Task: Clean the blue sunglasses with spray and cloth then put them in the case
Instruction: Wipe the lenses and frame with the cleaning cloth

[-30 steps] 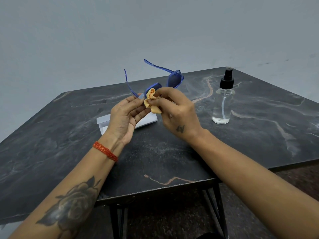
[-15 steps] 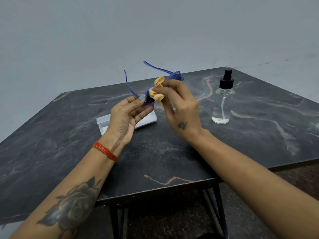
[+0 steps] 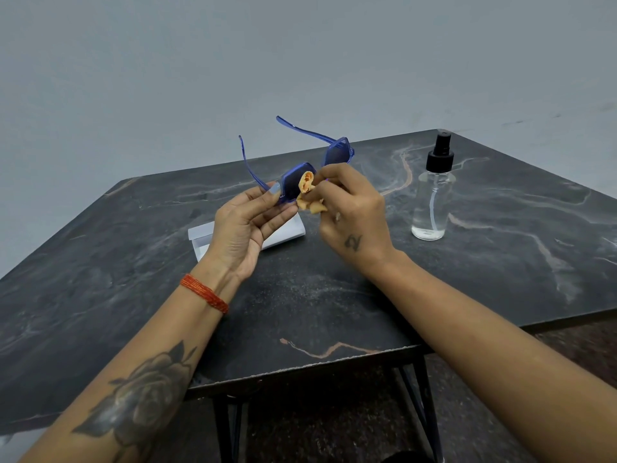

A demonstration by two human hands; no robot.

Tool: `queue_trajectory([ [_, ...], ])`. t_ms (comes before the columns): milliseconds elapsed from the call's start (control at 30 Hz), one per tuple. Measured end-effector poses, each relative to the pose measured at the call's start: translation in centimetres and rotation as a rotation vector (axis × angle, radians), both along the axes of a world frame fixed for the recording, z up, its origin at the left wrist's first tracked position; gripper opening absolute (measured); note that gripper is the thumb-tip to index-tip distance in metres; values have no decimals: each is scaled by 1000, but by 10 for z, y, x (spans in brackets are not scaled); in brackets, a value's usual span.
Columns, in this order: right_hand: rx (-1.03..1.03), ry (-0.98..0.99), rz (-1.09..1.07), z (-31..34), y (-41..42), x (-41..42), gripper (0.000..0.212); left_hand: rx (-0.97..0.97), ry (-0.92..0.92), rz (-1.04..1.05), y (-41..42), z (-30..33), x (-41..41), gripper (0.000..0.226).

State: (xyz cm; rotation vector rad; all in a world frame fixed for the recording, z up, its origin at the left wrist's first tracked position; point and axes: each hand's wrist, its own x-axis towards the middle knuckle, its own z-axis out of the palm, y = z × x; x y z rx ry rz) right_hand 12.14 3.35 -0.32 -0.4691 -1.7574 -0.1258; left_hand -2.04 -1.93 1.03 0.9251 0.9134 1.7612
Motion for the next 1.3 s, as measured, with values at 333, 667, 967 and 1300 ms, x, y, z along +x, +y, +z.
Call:
queue_trajectory([
  [333,-34,152,-7,6,-4,-2,21,11,5,-12,0,0,1,25],
  [667,43,-56,91,1,-5,-3,14,-2,16,3,-1,0,-1,11],
  [967,-32,120,-21,5,1,1,24,-1,4,1,0,1,1,24],
  [1300,66,-67,87,1,-5,-4,18,7,22,10,-1,0,1,9],
])
